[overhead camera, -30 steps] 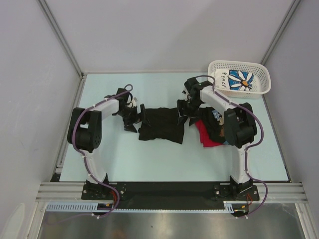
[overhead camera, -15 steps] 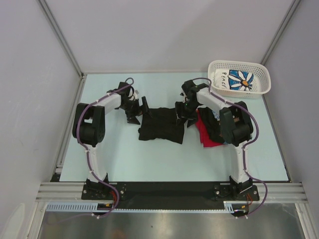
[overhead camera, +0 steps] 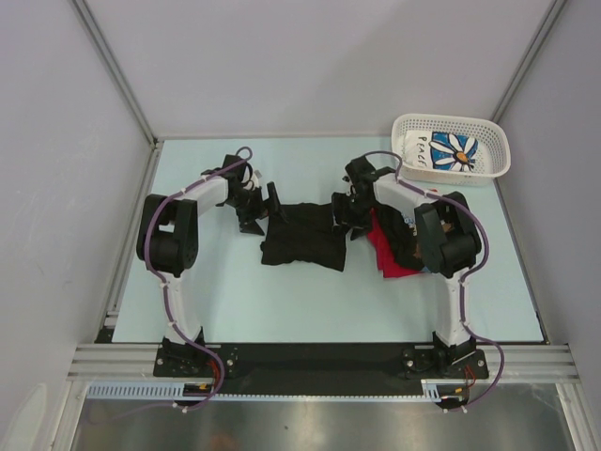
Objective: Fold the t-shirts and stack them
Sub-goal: Put the neatly folded tshirt into the corner of the board with both arms
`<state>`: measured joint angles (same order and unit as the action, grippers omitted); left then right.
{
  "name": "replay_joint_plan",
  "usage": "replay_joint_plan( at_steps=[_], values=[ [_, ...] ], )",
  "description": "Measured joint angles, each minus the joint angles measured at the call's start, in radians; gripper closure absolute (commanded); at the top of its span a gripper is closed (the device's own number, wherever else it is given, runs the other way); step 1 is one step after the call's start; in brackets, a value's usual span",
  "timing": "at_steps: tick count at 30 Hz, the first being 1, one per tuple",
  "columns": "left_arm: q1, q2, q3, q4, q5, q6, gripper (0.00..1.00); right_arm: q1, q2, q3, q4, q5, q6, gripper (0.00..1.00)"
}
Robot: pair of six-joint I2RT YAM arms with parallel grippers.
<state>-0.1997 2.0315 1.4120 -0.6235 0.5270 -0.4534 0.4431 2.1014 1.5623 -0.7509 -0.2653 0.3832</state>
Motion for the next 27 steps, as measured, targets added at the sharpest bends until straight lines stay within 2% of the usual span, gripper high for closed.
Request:
replay_joint_plan(
  at_steps=[4,8,9,10,11,12,13,14,15,16,23,27],
  values=[
    [0.0,0.003,0.0,0.0,0.004,0.0,0.03,-0.008,0.019,0.011,0.065,-0.066,0.025,0.31],
    [0.0,0.017,0.007,-0.003,0.026,0.0,0.15,0.003,0.061,0.062,0.113,-0.117,0.034,0.32],
    [-0.001,0.023,0.01,-0.005,0.033,-0.002,0.25,0.008,0.078,0.085,0.117,-0.128,0.035,0.32],
    [-0.001,0.032,0.016,-0.009,0.042,-0.002,0.31,0.016,0.102,0.123,0.117,-0.138,0.035,0.35],
    [-0.001,0.04,0.021,-0.01,0.049,-0.005,0.46,0.023,0.125,0.157,0.117,-0.145,0.033,0.37],
    [-0.002,0.05,0.024,-0.01,0.054,-0.008,0.55,0.031,0.147,0.19,0.117,-0.15,0.03,0.42],
    [-0.002,0.061,0.026,-0.01,0.06,-0.009,0.67,0.038,0.166,0.216,0.117,-0.154,0.028,0.54],
    [-0.002,0.072,0.027,-0.011,0.063,-0.01,1.0,0.043,0.177,0.231,0.117,-0.159,0.026,0.59],
    [-0.003,0.084,0.028,-0.012,0.069,-0.011,1.0,0.05,0.185,0.241,0.119,-0.157,0.016,0.7],
    [-0.003,0.094,0.028,-0.012,0.079,-0.011,1.0,0.055,0.193,0.241,0.12,-0.16,0.015,1.0],
    [-0.001,0.096,0.029,-0.014,0.09,-0.016,1.0,0.06,0.192,0.241,0.099,-0.14,0.002,1.0],
    [-0.008,0.066,0.016,-0.006,0.058,-0.016,1.0,0.063,0.15,0.212,0.074,-0.077,-0.017,1.0]
  ],
)
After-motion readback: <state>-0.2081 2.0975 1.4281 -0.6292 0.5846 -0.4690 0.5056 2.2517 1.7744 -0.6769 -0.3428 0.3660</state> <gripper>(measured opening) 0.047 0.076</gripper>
